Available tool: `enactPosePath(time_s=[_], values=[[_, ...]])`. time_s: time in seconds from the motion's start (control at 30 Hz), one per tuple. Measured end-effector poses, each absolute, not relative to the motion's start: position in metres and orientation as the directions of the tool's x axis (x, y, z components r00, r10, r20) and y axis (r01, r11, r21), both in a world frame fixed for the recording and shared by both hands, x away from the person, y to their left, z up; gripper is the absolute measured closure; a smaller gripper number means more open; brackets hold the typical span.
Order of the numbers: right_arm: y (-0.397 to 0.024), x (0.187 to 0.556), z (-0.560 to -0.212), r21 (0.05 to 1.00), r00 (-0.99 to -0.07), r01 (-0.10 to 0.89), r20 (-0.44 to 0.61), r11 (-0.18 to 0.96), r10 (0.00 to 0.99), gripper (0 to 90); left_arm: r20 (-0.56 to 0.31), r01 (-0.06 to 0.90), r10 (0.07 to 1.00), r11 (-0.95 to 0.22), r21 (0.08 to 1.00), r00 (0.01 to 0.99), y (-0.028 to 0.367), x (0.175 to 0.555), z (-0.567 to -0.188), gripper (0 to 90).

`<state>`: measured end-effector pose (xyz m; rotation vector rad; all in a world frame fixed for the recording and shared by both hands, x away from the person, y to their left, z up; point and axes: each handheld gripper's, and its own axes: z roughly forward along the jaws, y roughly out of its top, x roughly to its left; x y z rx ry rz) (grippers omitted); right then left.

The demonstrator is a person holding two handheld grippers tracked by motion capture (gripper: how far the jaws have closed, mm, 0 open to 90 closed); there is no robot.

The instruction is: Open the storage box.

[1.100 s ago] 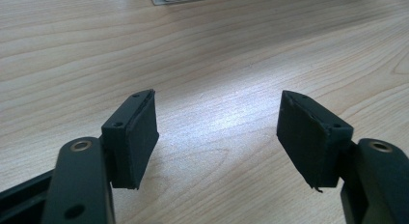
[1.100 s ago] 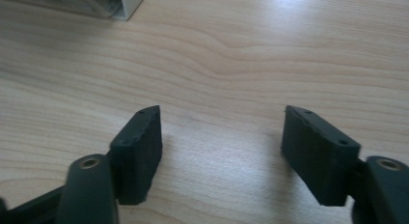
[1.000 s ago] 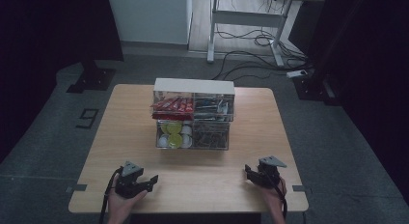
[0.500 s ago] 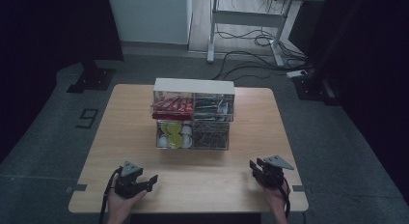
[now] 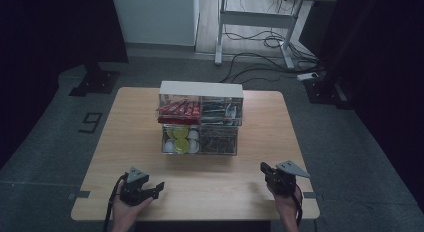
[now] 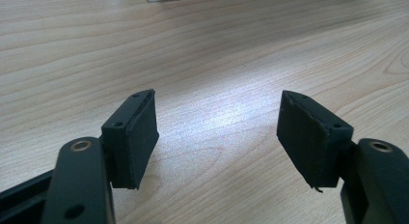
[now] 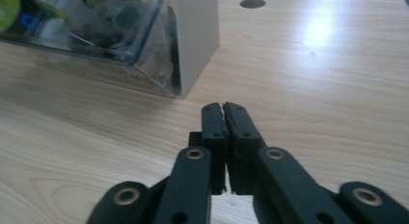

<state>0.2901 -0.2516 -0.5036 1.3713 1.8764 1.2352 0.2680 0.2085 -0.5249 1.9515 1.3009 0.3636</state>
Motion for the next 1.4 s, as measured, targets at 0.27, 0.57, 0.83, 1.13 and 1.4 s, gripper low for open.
enactPosePath(time_s=[0.27, 0.57, 0.83, 1.13, 1.4], values=[[-0.251, 0.289, -0.498, 0.888, -0.436, 0.455, 0.157, 0.067, 0.886, 89.5, -0.164, 0.669, 0.880, -0.205, 0.715, 0.445, 0.208, 0.268, -0.525, 31.0], [-0.242, 0.286, -0.491, 0.901, -0.479, 0.428, 0.160, 0.071, 0.863, 89.4, -0.165, 0.669, 0.878, -0.208, 0.714, 0.449, 0.207, 0.268, -0.525, 31.0], [-0.234, 0.285, -0.487, 0.909, -0.490, 0.411, 0.153, 0.072, 0.858, 89.4, -0.166, 0.670, 0.877, -0.211, 0.712, 0.452, 0.206, 0.268, -0.526, 31.0], [-0.228, 0.285, -0.484, 0.912, -0.498, 0.405, 0.168, 0.057, 0.851, 89.4, -0.164, 0.670, 0.878, -0.211, 0.712, 0.450, 0.205, 0.268, -0.526, 31.0], [-0.219, 0.290, -0.486, 0.910, -0.506, 0.413, 0.188, 0.044, 0.842, 89.3, -0.165, 0.672, 0.876, -0.214, 0.709, 0.453, 0.203, 0.268, -0.527, 31.0]])
